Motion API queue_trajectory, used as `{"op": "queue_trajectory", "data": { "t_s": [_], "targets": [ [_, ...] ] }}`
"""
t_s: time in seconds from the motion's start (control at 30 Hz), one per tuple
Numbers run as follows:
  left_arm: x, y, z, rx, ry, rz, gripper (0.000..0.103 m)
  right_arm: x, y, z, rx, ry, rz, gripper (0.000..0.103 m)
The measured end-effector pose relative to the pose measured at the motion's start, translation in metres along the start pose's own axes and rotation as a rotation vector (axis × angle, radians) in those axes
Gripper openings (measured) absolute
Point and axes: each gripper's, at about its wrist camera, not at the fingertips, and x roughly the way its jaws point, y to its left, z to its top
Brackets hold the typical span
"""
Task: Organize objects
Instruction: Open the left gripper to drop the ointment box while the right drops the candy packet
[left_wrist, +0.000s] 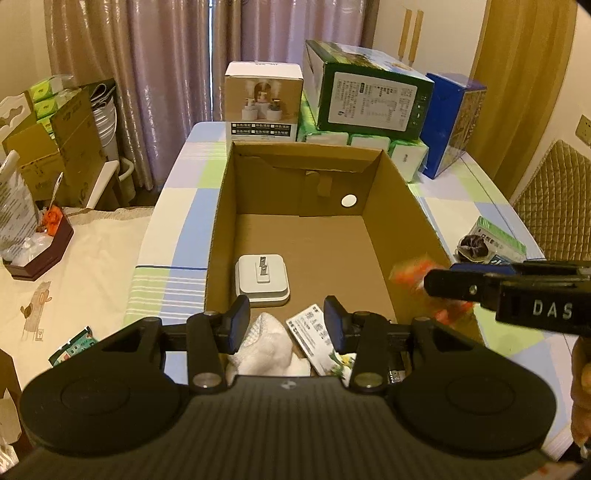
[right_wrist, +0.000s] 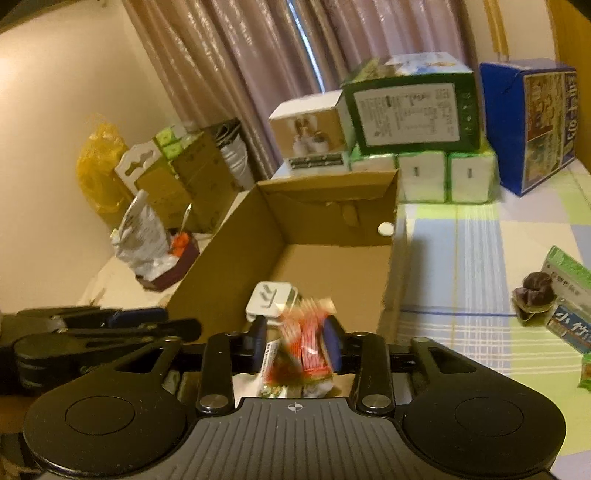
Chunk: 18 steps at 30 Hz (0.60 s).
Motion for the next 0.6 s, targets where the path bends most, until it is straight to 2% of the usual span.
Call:
{"op": "queue_trajectory", "data": {
  "t_s": [0.3, 0.43, 0.6],
  "targets": [
    [-0.028, -0.007, -0.014, -0.038, -0.018, 0.001, 0.042, -0.036, -0.004, -0.001, 0.022, -0.029, -0.015, 0.041],
    [-0.048, -0.017, -0.024, -0.053, -0.031, -0.007, 0.047, -0.062, -0.005, -0.008, 0.039, -0.05, -0.027, 0.046],
    [-0.071, -0.033, -0.033, -0.062, -0.042, -0.015, 0.057, -0.097, -0.006, -0.023, 0.056, -0.078, -0.041, 0.056]
  ]
}}
